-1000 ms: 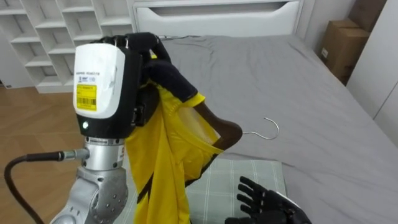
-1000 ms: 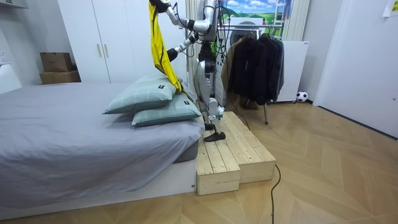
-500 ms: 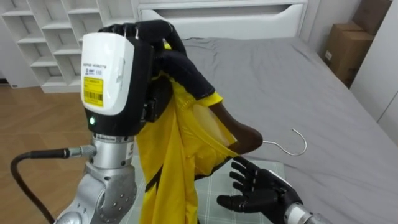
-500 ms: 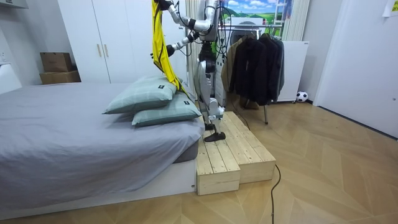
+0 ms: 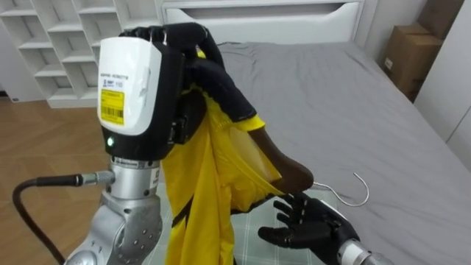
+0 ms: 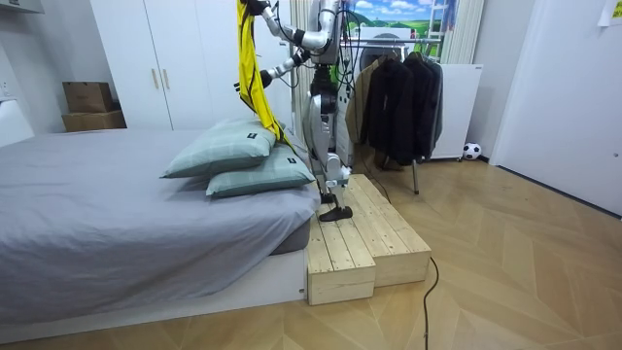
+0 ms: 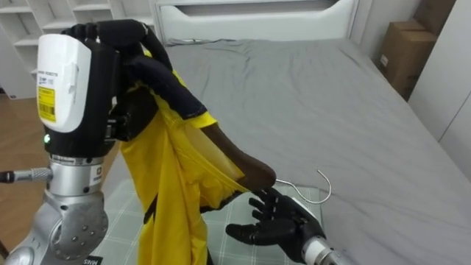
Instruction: Hang clothes
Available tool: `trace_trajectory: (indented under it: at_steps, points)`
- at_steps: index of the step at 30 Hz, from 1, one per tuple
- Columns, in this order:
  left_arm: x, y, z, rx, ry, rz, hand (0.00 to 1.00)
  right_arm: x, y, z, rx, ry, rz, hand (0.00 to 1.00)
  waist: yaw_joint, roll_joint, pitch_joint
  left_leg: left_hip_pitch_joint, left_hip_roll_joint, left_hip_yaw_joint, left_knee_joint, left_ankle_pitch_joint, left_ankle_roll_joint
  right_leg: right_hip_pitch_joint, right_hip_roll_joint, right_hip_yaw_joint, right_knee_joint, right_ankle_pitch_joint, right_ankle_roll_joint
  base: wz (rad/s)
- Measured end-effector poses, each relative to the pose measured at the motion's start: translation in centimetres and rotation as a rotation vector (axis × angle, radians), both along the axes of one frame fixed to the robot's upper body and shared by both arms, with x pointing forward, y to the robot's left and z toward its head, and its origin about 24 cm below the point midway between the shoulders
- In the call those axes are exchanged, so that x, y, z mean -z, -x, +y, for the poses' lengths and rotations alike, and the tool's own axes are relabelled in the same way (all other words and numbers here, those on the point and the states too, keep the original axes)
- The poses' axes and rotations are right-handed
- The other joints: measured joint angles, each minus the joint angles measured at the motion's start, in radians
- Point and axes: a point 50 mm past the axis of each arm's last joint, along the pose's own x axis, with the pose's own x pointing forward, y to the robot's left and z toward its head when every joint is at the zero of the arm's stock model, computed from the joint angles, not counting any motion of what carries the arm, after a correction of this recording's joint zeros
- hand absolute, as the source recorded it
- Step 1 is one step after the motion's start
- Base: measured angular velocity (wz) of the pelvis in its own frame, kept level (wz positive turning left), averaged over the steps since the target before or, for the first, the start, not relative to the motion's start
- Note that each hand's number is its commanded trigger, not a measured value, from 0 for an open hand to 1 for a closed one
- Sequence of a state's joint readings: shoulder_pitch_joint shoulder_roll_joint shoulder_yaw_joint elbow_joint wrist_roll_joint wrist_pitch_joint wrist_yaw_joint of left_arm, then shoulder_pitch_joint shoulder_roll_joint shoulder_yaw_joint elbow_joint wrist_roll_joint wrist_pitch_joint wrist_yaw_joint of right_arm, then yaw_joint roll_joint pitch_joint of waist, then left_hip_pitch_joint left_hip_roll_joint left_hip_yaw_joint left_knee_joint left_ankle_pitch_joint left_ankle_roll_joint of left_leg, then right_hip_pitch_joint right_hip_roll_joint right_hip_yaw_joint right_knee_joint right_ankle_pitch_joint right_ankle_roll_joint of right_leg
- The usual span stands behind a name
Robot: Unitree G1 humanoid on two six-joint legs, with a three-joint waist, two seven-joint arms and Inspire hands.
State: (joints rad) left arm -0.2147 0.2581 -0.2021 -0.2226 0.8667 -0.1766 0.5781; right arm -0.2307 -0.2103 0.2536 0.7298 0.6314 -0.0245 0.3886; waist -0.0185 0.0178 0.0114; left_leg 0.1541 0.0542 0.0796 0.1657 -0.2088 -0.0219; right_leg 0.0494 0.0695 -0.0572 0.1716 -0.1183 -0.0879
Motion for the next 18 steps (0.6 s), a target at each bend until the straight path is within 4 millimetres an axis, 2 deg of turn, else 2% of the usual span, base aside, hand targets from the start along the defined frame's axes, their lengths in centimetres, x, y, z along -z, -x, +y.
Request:
trace_trajectory:
  at_steps: [12, 18]
  points:
    - [0.2, 0.0, -0.4, 0.022, -0.016, 0.032, 1.0, -0.2, -0.3, 0.1, -0.002, 0.009, -0.01, 0.0, 0.007, -0.001, -0.0001, 0.007, 0.001, -0.001, 0.0, 0.0, 0.0, 0.002, 0.0, -0.002, 0.004, 0.0, 0.0, 0.0]
    - [0.5, 0.1, -1.1, 0.047, -0.02, 0.047, 1.0, -2.6, -1.8, 0.9, 0.0, 0.004, -0.112, 0.0, 0.025, -0.002, -0.0009, 0.007, 0.002, 0.0, 0.0, 0.0, 0.0, 0.006, 0.0, -0.007, 0.003, 0.001, -0.001, 0.01]
